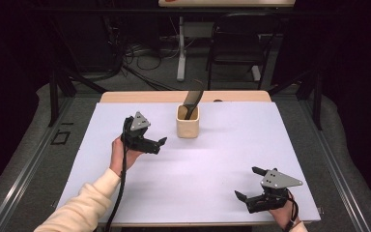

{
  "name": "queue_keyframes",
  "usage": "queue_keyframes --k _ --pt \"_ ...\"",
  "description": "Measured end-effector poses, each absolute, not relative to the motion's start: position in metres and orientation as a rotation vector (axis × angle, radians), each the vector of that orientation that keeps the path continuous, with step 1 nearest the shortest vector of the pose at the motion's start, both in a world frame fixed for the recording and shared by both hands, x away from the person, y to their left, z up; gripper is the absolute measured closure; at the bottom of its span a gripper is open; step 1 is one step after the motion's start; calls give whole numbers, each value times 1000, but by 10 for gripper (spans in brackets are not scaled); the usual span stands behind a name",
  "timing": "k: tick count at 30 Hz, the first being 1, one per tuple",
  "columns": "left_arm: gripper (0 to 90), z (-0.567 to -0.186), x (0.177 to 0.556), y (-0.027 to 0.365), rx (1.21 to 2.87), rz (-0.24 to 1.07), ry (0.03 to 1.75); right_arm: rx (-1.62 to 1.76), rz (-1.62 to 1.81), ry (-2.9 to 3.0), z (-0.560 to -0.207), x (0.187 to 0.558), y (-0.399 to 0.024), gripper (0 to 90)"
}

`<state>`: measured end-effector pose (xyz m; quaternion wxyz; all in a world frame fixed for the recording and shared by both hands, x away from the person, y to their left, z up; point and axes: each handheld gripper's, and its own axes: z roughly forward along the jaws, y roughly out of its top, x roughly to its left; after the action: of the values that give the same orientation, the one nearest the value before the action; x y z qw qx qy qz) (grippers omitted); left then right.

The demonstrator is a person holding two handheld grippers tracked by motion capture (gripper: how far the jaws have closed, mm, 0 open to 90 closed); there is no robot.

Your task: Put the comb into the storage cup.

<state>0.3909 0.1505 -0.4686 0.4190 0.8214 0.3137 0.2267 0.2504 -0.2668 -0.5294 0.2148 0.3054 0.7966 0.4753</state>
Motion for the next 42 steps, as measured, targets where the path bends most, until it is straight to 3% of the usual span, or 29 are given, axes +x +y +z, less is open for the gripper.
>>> queue_keyframes --k 26,42 --pt "0 -490 335 189 2011 606 837 849 1316 2207 -529 251 -267 1" --pt "0 -513 314 206 1976 565 854 850 1309 2208 -530 251 -267 1"
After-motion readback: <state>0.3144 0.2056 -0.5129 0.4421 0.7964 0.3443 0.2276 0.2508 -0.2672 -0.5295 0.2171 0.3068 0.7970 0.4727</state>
